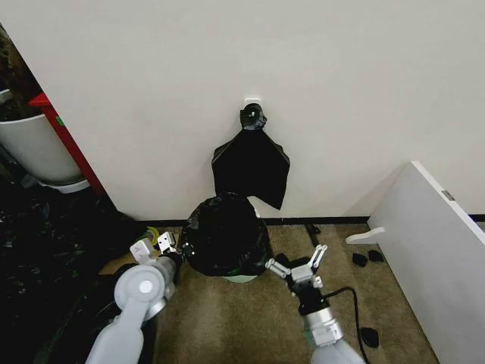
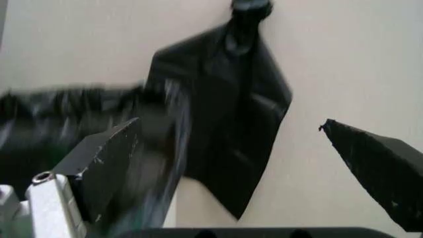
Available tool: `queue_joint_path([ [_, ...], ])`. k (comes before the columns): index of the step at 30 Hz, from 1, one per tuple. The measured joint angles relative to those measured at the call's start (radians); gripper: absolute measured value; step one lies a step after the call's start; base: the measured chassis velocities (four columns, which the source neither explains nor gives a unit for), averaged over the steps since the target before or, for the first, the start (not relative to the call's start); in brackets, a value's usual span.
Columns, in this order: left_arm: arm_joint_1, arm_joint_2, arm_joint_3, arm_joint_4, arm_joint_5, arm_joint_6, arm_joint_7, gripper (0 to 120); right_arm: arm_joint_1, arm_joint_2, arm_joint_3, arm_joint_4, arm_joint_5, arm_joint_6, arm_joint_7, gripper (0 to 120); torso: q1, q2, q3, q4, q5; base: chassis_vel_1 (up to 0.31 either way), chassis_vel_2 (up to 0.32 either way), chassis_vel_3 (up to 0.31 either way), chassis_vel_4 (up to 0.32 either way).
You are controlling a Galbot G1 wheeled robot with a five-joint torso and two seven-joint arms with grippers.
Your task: Place the garbage bag over the trash bin.
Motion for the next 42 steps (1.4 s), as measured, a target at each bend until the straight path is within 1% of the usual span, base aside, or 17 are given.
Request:
queue_joint_path([
  [7,0.016,0.012,-0.016,-0.031,-0.019,0.004,0.0,1,0.032,0.011,-0.002,-0.064,0.032,0.003,-0.014,100,0.0,0.0,0.0,0.0,-0.0001,0.0,0.0,0.0,0.0],
  [10,0.023,0.017,-0.018,-0.044,-0.024,0.008,0.002,1,0.055,0.018,0.004,-0.094,0.039,0.021,-0.026,100,0.0,0.0,0.0,0.0,-0.0001,0.0,0.0,0.0,0.0],
  [18,0.029,0.019,-0.01,-0.055,-0.024,0.019,0.007,1,0.104,0.043,0.017,-0.151,0.076,0.046,-0.04,100,0.0,0.0,0.0,0.0,-0.0002,0.0,0.0,0.0,0.0],
  [28,0.033,0.015,-0.008,-0.089,-0.038,0.032,0.013,1,0.113,0.048,0.017,-0.219,0.071,0.041,-0.04,100,0.0,0.0,0.0,0.0,0.0,0.0,0.0,0.0,0.0],
  [36,0.038,0.013,-0.017,-0.112,-0.045,0.038,0.014,1,0.104,0.039,0.019,-0.228,0.05,0.037,-0.034,100,0.0,0.0,0.0,0.0,0.0,0.0,0.0,0.0,0.0],
  [42,0.035,0.015,-0.034,-0.098,-0.046,0.039,0.016,1,0.09,0.03,0.062,-0.172,0.073,0.013,-0.008,100,0.0,0.0,0.0,0.0001,0.0,0.0,0.0,0.0,0.0],
])
